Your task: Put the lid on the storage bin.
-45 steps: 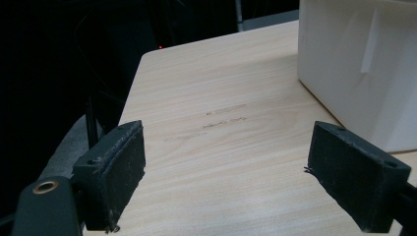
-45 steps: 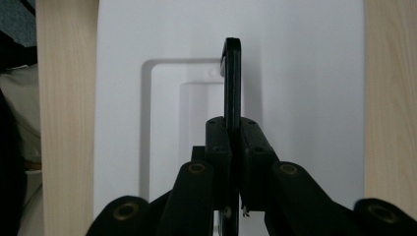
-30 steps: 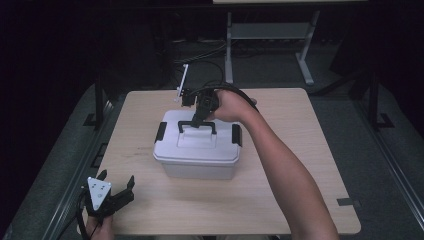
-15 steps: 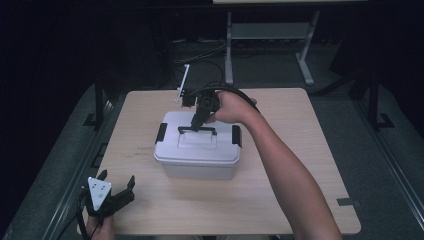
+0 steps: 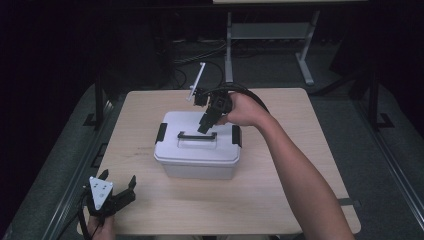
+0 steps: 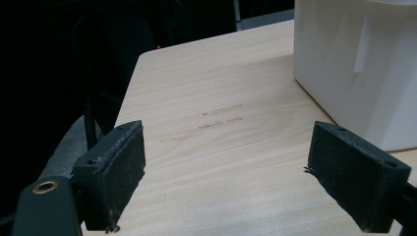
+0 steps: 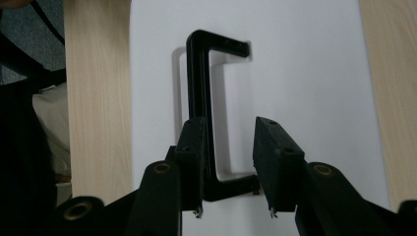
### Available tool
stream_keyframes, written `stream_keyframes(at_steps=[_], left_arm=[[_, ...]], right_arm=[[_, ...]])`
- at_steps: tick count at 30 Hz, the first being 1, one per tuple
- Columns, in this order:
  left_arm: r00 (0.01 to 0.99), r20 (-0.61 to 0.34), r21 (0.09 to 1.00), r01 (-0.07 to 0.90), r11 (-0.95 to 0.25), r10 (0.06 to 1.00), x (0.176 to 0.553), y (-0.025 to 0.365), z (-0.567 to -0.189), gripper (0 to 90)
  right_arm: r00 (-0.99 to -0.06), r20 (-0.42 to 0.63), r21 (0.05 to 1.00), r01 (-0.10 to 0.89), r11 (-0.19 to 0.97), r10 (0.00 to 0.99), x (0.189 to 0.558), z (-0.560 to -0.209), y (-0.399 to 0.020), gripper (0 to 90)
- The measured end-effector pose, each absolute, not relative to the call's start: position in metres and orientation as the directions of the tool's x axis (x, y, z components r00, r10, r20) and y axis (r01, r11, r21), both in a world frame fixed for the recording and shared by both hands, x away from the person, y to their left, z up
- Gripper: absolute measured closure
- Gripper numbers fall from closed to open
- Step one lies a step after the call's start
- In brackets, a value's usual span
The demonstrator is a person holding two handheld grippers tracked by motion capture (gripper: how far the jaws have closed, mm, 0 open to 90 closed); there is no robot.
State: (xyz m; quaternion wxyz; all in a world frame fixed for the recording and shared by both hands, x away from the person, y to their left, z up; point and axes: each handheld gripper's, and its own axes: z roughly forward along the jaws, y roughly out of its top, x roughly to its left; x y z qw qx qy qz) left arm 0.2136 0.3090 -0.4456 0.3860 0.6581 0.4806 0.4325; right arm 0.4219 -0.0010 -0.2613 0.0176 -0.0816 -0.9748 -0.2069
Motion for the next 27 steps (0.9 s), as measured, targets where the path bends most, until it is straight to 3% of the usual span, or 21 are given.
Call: stream_keyframes(at_steps=[27], left_arm=[[0.162, 0.198, 0.924, 0.298, -0.239, 0.967, 0.215, 0.310, -0.446, 13.5]], right_arm=[[-0.964, 0.088, 0.408, 0.264, 0.874, 0.250, 0.415, -0.271, -0.054, 56.0]])
